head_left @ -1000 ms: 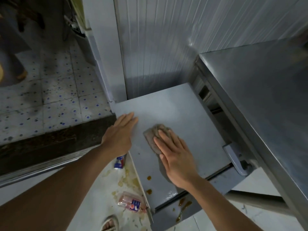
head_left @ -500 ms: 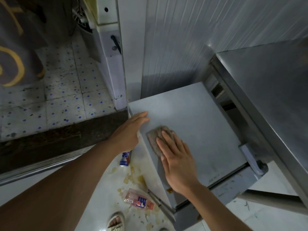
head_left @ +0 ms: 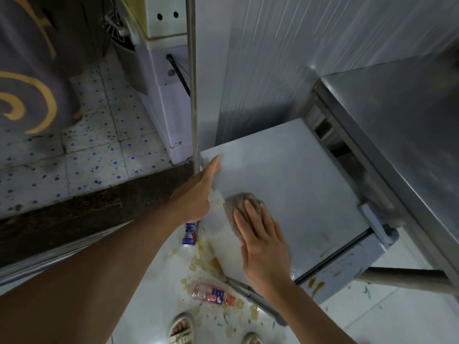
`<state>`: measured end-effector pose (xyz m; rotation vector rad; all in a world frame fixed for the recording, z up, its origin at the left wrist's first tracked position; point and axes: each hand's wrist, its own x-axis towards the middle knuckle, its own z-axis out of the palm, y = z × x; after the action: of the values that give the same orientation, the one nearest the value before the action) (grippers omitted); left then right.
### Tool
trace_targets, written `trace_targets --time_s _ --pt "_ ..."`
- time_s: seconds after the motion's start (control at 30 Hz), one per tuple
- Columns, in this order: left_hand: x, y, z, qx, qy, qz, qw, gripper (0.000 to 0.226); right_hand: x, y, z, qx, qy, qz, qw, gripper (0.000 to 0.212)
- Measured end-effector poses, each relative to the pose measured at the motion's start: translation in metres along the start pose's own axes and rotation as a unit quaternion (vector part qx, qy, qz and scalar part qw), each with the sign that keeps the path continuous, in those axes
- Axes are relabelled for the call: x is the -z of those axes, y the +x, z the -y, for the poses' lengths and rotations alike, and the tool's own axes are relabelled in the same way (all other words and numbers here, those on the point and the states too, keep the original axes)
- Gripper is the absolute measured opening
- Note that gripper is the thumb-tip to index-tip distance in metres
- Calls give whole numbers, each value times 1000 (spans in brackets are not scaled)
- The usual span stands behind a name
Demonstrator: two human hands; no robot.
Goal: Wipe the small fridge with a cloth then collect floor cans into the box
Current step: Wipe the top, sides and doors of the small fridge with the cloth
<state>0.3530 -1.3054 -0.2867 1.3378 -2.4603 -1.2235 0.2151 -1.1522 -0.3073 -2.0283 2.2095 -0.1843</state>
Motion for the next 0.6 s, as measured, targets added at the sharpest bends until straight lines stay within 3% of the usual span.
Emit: trace_targets --time_s 0.23,0.6 --pt "-1 2 1 29 32 -10 999 96 -5 76 23 5 11 28 1000 60" --pt "-42 -25 -44 44 103 7 994 88 5 -64 -22 46 22 22 998 61"
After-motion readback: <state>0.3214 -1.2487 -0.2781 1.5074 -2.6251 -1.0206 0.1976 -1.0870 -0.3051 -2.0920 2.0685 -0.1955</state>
